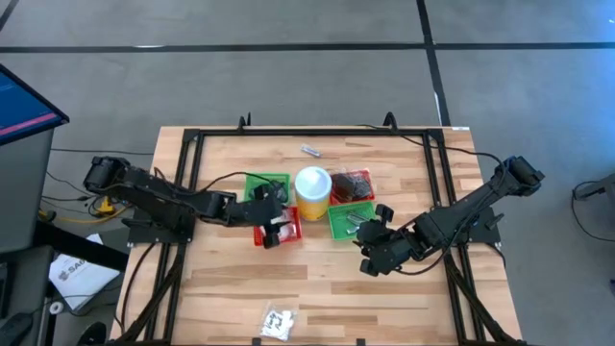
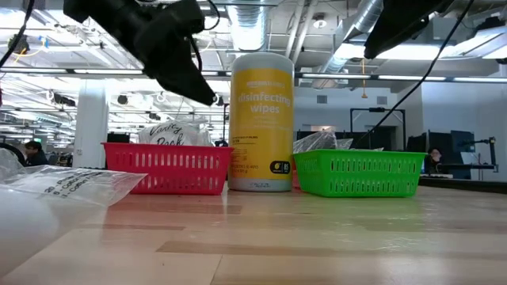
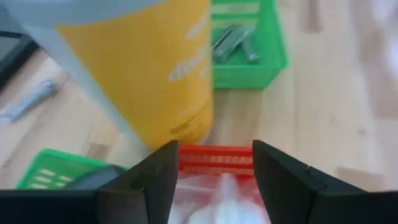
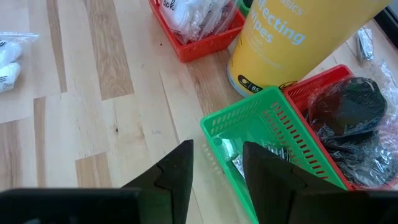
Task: Pick & Place Travel size toiletries
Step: Put the transparent cotton pack into the left red bin
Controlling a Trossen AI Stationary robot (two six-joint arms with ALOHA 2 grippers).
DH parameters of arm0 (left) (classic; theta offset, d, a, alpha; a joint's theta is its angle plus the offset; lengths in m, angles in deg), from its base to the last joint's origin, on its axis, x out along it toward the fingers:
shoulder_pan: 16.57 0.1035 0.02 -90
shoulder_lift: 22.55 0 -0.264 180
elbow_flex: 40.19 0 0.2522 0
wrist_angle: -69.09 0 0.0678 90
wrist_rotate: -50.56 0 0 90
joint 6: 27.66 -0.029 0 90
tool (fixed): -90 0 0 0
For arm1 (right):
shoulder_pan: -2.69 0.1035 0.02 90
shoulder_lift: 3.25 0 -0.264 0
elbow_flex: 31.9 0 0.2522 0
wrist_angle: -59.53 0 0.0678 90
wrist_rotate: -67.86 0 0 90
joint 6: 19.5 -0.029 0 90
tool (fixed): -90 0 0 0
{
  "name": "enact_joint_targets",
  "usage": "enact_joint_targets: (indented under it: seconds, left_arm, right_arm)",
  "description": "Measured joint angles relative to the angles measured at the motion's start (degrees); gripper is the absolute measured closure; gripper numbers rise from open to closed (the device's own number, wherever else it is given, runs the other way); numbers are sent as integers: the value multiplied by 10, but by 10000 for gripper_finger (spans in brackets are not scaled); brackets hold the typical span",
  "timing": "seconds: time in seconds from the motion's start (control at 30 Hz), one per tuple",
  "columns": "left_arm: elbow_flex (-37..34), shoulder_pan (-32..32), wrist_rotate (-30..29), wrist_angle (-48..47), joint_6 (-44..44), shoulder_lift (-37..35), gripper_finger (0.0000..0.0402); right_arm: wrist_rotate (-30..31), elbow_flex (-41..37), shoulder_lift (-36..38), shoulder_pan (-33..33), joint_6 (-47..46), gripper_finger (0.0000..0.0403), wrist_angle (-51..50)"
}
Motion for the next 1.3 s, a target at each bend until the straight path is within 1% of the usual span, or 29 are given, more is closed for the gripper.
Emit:
enact_joint_targets:
  seconds: [0.07, 0.13, 0.2, 0.27, 0.6, 0.73, 0.87, 0.93, 1.03, 1.2, 1.3]
  left_arm:
    - [0, -3, 26, 0, 20, -10, 208]
    - [0, -12, 64, 1, 43, -12, 212]
    - [0, -27, 103, -3, 48, -12, 215]
    - [0, -47, 121, 2, 51, -6, 219]
    - [0, -164, 122, 14, 107, -2, 222]
    - [0, -209, 109, 48, 110, 15, 227]
    - [0, -244, 104, 104, 111, 51, 229]
    - [0, -255, 103, 131, 118, 75, 229]
    - [0, -270, 103, 145, 135, 102, 229]
    - [0, -281, 101, 151, 193, 139, 229]
    - [0, -288, 101, 150, 213, 159, 229]
  right_arm:
    - [0, 0, 0, 0, 0, 274, 0]
    - [0, 0, 0, 0, 0, 274, 0]
    - [0, 0, 0, 0, 0, 274, 0]
    - [0, 0, 0, 0, 0, 274, 0]
    - [0, 0, 0, 0, 0, 274, 0]
    - [0, 0, 0, 0, 0, 274, 1]
    - [0, 0, 0, 0, 0, 274, 3]
    - [0, 0, 0, 0, 0, 274, 4]
    - [0, 0, 0, 0, 0, 274, 4]
    - [0, 0, 0, 0, 0, 274, 4]
    - [0, 0, 0, 0, 0, 274, 4]
